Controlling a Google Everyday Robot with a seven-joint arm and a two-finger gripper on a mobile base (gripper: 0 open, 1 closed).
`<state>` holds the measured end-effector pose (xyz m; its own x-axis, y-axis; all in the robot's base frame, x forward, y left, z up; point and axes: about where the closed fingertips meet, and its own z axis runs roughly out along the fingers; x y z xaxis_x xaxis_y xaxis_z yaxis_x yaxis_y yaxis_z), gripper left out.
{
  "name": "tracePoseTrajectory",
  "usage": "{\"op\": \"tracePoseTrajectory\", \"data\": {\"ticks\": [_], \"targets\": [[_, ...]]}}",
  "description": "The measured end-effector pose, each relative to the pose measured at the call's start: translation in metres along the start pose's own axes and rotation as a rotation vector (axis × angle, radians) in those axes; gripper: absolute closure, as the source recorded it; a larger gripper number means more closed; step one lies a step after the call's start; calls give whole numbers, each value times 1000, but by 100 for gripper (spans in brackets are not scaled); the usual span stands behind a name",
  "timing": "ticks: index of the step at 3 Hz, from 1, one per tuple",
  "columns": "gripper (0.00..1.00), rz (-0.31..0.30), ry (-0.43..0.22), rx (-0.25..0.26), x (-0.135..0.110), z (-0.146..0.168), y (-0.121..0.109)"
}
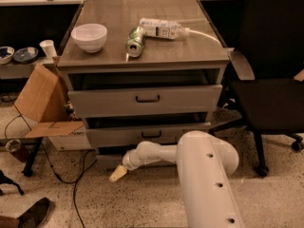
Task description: Open bottom drawer
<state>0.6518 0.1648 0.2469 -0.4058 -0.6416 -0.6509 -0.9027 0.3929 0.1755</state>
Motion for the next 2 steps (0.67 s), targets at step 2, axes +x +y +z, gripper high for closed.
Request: {"op": "tracePoseTrajectory", "data": {"ticks": [2], "targets": [[0,31,-79,131,1,22,-26]]}}
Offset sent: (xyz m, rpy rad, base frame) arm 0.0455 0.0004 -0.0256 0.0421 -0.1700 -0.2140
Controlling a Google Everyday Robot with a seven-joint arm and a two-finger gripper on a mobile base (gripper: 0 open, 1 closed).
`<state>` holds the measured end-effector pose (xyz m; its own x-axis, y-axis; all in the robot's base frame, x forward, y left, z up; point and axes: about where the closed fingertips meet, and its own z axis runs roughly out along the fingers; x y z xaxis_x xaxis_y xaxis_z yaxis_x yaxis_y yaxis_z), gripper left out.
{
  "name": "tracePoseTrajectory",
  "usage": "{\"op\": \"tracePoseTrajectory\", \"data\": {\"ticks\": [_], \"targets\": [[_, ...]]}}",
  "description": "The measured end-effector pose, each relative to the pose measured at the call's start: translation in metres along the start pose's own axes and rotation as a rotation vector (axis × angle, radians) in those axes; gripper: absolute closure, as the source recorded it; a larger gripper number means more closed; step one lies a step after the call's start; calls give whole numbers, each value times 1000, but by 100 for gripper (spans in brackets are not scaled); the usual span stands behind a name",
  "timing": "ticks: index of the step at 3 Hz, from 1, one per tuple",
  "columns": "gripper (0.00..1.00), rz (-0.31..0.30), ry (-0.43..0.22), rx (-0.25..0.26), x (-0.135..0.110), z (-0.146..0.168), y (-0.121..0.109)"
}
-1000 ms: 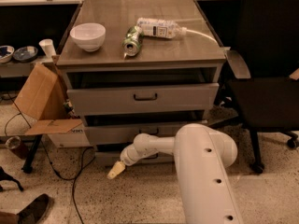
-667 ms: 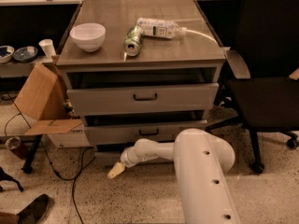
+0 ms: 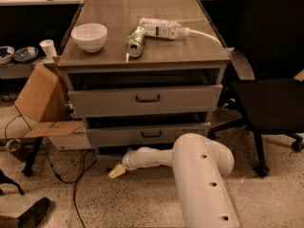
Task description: Open bottom drawer
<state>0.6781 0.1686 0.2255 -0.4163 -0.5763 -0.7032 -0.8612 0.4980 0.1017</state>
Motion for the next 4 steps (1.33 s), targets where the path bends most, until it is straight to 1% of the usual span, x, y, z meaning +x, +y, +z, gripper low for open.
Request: {"op": "tracePoseTrajectory", "data": {"ticks": [1,2,3,4], "targets": [[0,3,-30,38,-3,10,-7],[0,5,-38,45,-5,23,-13],[0,0,-21,22,-5,35,-18],[0,1,20,-25,3,43,-20]]}}
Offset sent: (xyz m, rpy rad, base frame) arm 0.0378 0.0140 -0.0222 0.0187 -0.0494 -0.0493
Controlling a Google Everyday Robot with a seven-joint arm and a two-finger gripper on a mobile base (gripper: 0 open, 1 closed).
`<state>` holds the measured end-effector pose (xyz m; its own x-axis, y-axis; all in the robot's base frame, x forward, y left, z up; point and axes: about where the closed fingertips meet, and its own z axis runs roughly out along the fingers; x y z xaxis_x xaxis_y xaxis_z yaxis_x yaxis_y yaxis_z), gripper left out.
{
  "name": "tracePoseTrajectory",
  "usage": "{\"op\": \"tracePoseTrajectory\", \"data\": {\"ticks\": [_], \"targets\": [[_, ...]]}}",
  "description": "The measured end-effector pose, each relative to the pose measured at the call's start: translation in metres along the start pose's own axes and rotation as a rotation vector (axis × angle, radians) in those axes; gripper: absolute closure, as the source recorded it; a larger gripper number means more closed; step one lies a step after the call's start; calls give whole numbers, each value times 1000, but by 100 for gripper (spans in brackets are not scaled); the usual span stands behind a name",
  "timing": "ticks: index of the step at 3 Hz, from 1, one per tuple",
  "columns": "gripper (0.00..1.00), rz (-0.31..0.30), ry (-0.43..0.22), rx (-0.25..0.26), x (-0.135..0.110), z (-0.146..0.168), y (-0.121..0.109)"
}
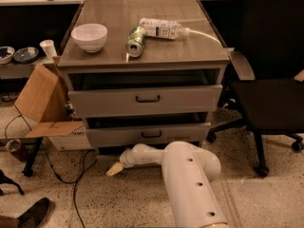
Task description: Open bottom drawer
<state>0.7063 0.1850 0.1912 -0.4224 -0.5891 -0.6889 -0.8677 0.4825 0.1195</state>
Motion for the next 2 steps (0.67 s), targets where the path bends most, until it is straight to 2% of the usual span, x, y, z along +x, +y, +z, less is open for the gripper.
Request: {"op": "tracePoseTrajectory", "data": {"ticks": [1,2], "targets": [[0,13,28,-30,9,1,1],[0,29,40,-37,17,-3,2]]}}
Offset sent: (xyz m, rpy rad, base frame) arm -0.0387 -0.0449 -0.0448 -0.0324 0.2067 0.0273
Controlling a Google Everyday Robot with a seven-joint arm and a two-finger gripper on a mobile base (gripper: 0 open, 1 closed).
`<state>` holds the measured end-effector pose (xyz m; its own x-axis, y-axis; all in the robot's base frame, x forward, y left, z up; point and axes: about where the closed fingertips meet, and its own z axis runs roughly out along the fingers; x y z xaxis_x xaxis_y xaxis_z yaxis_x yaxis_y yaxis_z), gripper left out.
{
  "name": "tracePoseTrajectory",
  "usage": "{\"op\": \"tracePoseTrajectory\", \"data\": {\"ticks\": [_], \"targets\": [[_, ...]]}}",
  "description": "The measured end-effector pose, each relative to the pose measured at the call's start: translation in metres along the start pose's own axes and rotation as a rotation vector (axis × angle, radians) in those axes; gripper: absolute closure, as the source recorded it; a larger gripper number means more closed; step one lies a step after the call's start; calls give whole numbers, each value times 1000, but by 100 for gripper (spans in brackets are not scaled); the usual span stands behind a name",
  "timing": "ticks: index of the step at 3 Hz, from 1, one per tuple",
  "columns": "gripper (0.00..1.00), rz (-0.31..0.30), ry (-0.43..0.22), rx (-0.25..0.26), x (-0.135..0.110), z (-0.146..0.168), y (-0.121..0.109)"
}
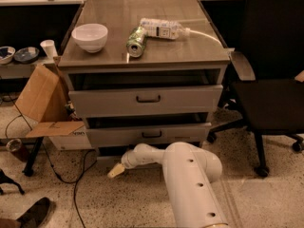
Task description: Open bottom drawer
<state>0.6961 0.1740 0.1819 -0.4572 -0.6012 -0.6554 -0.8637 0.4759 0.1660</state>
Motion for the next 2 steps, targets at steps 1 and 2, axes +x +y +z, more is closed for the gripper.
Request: {"op": "tracePoseTrajectory", "data": {"ticks": [1,2], "targets": [[0,5,4,-3,-3,-4,1],[0,5,4,-3,-5,-6,2]]}}
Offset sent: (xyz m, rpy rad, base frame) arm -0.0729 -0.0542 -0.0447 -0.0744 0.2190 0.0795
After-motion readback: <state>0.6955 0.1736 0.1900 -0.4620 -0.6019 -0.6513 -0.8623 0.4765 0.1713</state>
